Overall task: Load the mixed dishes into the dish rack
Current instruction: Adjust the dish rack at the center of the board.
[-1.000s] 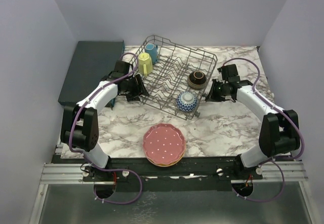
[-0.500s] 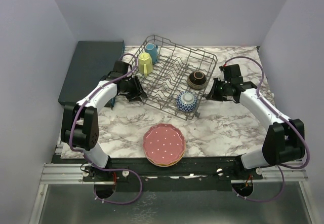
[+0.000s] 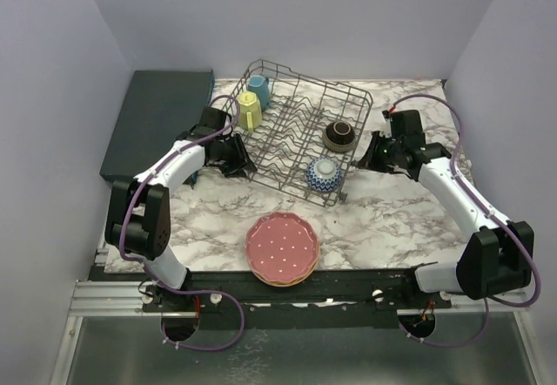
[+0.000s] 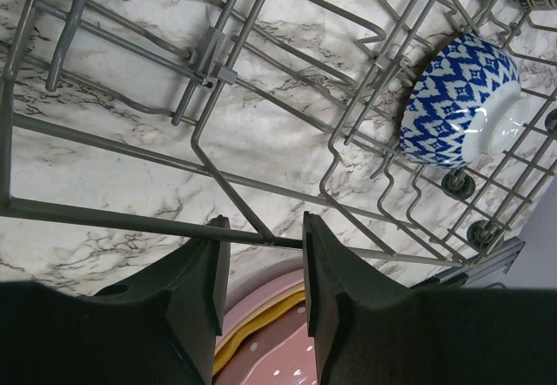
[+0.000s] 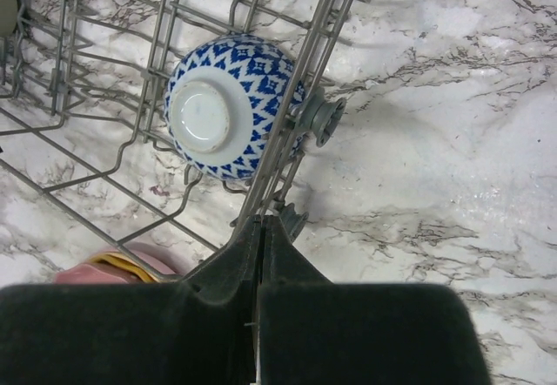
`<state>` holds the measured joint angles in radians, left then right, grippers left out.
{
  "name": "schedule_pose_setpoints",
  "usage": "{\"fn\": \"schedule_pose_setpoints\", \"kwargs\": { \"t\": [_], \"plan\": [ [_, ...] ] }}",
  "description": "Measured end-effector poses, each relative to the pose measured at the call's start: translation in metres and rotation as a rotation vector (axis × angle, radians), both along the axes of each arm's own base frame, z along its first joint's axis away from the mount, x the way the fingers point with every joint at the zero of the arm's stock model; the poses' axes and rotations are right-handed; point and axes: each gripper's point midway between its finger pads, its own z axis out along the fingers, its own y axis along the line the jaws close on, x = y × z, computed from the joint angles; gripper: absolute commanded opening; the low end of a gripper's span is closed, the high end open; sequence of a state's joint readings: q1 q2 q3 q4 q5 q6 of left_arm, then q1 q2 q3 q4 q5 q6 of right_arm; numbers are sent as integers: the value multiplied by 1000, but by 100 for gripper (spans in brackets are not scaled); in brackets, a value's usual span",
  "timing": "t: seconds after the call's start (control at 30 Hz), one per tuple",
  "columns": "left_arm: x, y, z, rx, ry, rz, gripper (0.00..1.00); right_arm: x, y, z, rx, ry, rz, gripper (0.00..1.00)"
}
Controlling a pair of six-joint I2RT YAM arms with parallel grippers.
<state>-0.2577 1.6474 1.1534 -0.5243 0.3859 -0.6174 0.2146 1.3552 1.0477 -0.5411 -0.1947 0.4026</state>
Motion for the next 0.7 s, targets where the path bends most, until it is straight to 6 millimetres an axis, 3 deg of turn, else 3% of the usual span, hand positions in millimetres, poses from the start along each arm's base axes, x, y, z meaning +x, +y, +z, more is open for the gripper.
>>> {"fn": "schedule_pose_setpoints", "kwargs": {
  "t": [0.3,0.7],
  "plan": [
    [-7,-23,1,12,1,-5,0,-6,-2,9,1,-19,1,0],
    [7,-36,5,29,-27,-51,0,-3,-21,3,-86,-15,-77,0]
  ]
}}
